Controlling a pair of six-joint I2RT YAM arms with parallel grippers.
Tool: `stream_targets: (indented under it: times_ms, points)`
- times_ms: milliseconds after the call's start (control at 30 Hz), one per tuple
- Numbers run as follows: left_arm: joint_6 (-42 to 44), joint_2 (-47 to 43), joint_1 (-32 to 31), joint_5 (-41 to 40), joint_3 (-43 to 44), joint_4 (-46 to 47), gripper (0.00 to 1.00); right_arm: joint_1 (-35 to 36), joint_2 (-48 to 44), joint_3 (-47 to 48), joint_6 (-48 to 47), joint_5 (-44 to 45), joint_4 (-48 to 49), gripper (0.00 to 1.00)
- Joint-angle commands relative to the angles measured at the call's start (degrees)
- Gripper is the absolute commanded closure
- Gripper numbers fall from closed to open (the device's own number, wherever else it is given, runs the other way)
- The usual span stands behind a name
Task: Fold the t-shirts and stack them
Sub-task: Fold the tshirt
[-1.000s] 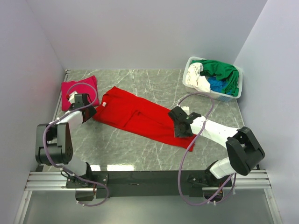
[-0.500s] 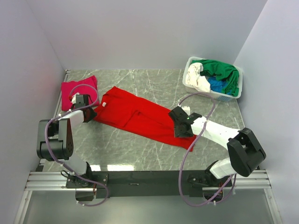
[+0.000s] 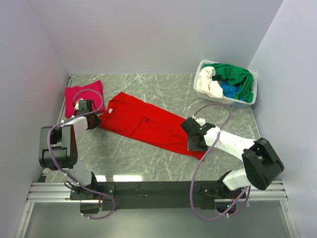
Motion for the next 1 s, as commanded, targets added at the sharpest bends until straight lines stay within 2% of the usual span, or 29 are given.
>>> stream_targets:
  times_ms: [0,167,500,700,833,967]
  points:
    - [1.7,0.7,1.0,1.7,1.6,-0.2,0.81,1.0,-3.3,-1.9,4.6,-0.2,-3.9,0.45]
    - [2.1,0.2,2.1,2.6,1.4,-0.1,0.81,2.5,-5.7,-4.9,8.1,-0.5,-5.5,0.44]
    - [2.6,0.1,2.3,4.4,1.4,0.0,0.84,1.4,-2.8,-5.2,10.1,0.0,-6.6,0.44]
    - [3.0,1.3,2.5,5.7,1.8,0.3,0.85,0.3,-2.4,-6.1,9.9,-1.6,-6.1,0.49]
    - [3.1,1.5,2.4,6.2,1.8,0.4,0.89,0.1,-2.2,-6.0,10.2,-1.7,-6.8,0.59]
    - [3.1,1.5,2.5,6.4,1.9,0.1,0.94,0.2,-1.3,-5.4,10.0,-1.9,-7.8,0.85]
